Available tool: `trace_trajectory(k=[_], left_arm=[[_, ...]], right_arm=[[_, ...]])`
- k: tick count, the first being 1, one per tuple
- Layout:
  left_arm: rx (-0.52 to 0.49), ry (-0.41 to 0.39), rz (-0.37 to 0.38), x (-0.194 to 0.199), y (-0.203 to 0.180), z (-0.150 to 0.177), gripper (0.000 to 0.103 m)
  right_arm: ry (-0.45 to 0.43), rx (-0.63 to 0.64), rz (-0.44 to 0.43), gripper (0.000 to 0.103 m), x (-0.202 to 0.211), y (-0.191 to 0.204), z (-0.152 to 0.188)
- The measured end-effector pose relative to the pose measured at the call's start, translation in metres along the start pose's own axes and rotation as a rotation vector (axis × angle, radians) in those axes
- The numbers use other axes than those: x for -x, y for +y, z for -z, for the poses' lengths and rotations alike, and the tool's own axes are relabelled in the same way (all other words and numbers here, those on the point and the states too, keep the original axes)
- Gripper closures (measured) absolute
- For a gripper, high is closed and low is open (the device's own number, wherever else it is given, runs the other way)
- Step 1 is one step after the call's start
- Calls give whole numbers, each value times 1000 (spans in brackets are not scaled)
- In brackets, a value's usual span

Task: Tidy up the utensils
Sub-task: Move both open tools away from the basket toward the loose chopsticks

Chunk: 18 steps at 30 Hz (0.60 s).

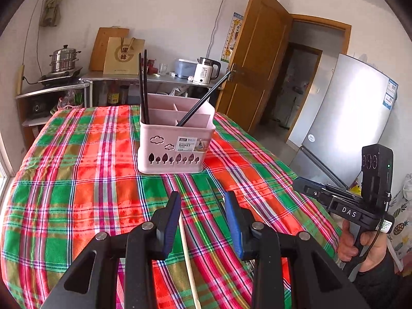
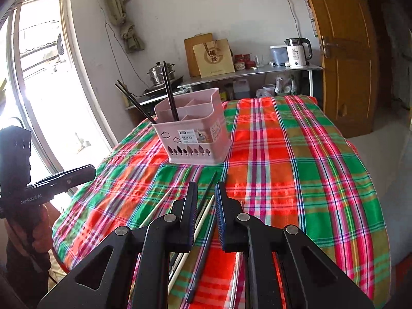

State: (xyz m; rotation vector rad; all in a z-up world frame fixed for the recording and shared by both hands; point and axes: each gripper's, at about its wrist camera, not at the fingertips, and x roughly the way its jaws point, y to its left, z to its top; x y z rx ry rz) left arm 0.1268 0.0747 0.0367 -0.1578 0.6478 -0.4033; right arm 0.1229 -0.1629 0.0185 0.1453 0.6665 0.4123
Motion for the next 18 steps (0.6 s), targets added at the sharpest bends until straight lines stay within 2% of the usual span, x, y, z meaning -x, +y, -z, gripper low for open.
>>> trace_trajectory(k=[10, 18], left_arm=[[14, 145, 1, -54, -3, 9, 68], [31, 204, -4, -78, 0, 8, 68]], right_arm=[[160, 4, 53, 89, -54, -6, 20], [249, 30, 69, 89, -89, -2, 26]])
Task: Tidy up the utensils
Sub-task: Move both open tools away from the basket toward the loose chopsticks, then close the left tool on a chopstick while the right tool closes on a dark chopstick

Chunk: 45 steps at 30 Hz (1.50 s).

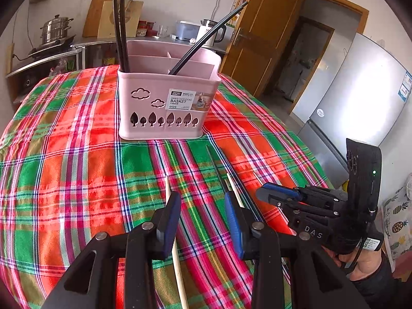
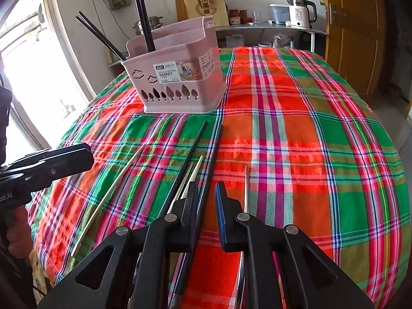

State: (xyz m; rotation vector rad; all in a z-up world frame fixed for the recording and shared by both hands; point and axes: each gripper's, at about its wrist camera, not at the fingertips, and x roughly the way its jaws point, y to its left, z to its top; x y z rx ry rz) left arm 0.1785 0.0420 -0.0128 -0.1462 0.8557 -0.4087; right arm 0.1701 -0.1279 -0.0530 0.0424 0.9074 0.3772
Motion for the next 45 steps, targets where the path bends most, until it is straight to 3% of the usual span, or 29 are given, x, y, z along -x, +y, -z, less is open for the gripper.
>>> trace_trajectory(k=[5, 22, 26, 33, 45], left_arm=[[11, 43, 0, -17, 0, -7, 68], [25, 188, -5, -101, -18, -34, 69], [22, 210, -30, -116, -21, -38, 77], [-44, 181, -116, -122, -31, -37, 94], [-26, 190, -142, -107, -3, -36, 97]], right_arm=[[46, 10, 19, 89, -17, 0, -2], [44, -36, 45, 93, -12, -26, -5], [41, -47, 40, 93, -14, -28, -7], [36, -62, 41, 93, -19, -31, -13], [69, -49, 78, 93, -33, -29, -31]])
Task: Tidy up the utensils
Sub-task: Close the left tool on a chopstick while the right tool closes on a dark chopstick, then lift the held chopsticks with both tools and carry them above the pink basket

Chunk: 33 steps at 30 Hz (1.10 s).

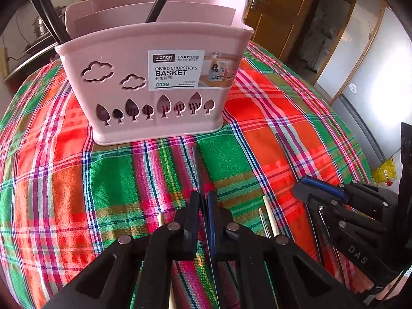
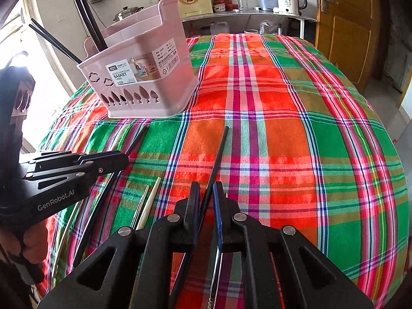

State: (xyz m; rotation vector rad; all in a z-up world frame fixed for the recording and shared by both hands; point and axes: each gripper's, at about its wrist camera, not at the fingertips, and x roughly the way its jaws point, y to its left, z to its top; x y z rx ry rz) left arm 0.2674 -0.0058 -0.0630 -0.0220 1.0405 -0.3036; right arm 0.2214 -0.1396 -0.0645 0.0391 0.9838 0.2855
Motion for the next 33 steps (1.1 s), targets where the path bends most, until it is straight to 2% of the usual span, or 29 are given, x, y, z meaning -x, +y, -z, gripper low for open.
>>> trace_trajectory(k=[5, 11, 17, 23, 33], left_arm=[[-43, 20, -22, -4, -7, -3, 96], [-56, 9, -32, -7, -12, -5, 96], [-5, 1, 9, -3, -7, -6, 98], [-2, -69, 46, 31, -4, -5, 98], [-41, -249, 97, 120, -8, -13, 99]], right_arm=[[18, 7, 24, 93, -6, 2, -9], [13, 21, 34, 95, -9, 4, -11], [-18, 3, -25, 98, 2, 4, -12], [-93, 4, -70, 98, 32, 11, -15], [-268, 26, -123, 98, 106, 23, -30]])
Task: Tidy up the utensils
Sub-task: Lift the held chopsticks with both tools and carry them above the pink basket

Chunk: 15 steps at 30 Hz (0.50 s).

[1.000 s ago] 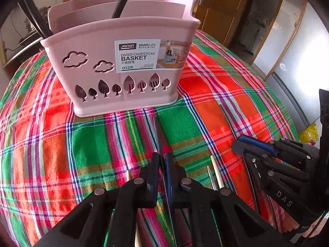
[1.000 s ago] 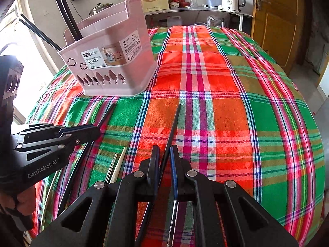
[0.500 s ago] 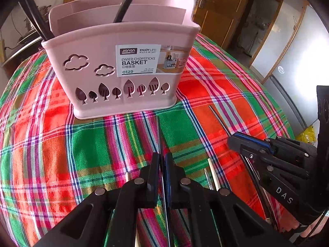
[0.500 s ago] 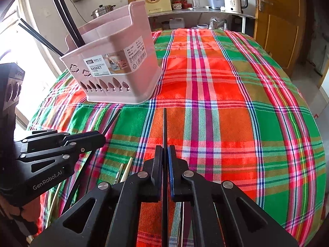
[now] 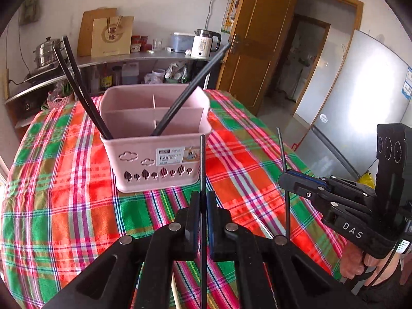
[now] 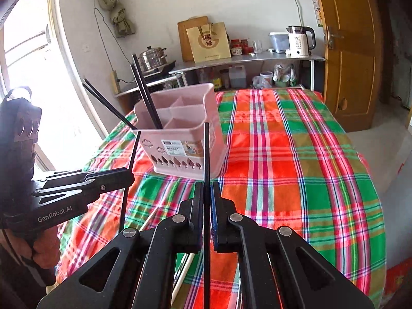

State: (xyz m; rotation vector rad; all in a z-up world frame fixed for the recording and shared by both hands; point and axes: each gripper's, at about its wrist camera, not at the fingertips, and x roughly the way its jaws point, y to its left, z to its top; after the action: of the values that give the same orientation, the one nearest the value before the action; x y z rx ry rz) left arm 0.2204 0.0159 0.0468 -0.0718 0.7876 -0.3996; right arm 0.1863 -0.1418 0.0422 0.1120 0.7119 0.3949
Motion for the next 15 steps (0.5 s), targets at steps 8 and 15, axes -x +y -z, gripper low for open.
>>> trace_trajectory(k=[8, 15], left_arm=[[-23, -109, 12, 49, -2, -19, 99], [-22, -108, 10, 50, 0, -16, 99]], right_arm=[[-103, 24, -5, 98, 41, 10, -16], [-109, 32, -6, 98, 44, 8, -13]])
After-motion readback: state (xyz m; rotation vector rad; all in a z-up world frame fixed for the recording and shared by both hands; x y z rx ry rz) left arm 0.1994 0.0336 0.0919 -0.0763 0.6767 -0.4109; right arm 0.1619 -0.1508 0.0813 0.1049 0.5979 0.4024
